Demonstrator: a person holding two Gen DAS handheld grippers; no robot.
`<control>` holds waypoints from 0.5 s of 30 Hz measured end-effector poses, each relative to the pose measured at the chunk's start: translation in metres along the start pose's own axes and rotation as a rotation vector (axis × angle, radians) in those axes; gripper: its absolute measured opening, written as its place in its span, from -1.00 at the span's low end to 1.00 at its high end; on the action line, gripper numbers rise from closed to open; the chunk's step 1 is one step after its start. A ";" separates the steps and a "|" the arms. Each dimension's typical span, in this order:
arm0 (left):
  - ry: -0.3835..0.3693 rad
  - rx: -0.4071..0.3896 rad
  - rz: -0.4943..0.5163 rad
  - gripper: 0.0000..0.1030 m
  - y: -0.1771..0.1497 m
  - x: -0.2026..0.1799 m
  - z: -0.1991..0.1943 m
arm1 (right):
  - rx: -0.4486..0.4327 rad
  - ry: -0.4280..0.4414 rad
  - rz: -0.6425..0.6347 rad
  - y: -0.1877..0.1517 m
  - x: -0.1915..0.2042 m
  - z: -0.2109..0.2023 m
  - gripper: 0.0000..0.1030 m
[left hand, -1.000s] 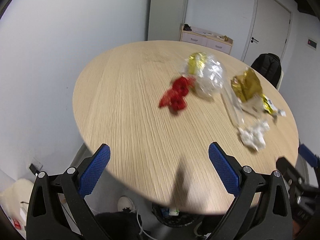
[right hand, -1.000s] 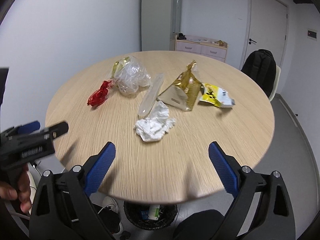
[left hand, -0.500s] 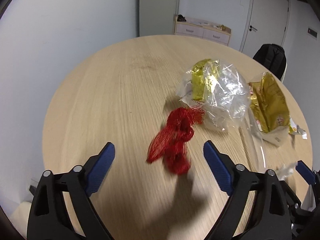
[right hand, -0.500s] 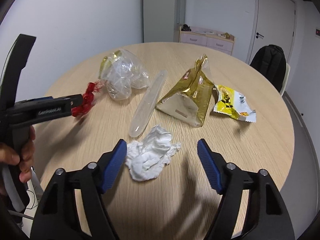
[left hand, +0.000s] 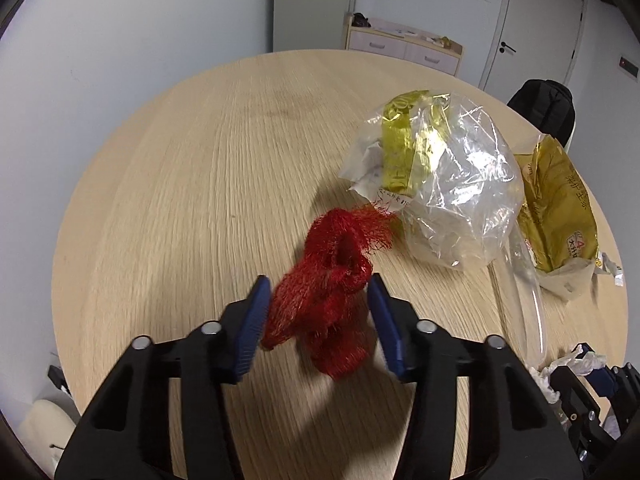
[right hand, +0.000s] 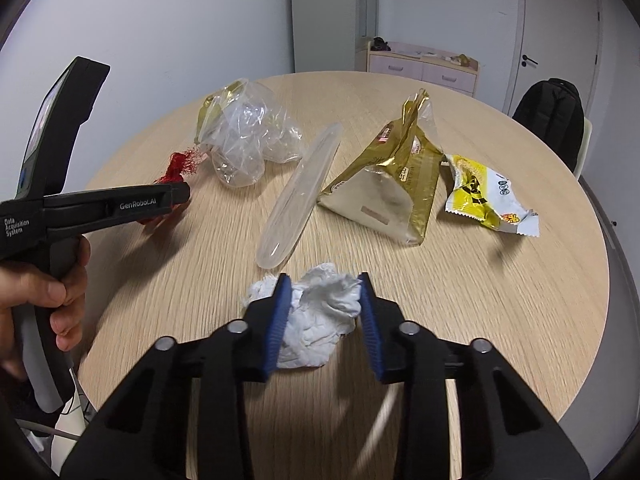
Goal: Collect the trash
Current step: 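Grasp the red mesh bag with the left tool while the right tool grasps the white tissue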
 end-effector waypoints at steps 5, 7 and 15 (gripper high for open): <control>-0.007 0.000 0.004 -0.53 -0.003 -0.004 -0.001 | 0.006 -0.004 -0.004 -0.003 0.001 0.003 -0.62; -0.008 0.000 0.001 -0.60 -0.005 -0.005 -0.003 | 0.007 0.000 -0.005 -0.003 0.002 0.003 -0.74; 0.008 -0.012 0.006 -0.67 -0.015 -0.010 -0.014 | 0.000 0.004 0.003 -0.002 0.001 -0.002 -0.84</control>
Point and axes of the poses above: each gripper's, at about its wrist camera, not at the fingertips, and z roughly the way its jaws point, x to its left, y to its top, the point moved 10 cm from there along z, roughly the way its jaws point, and after that the axes turned 4 degrees about -z, right-handed, at the moved point
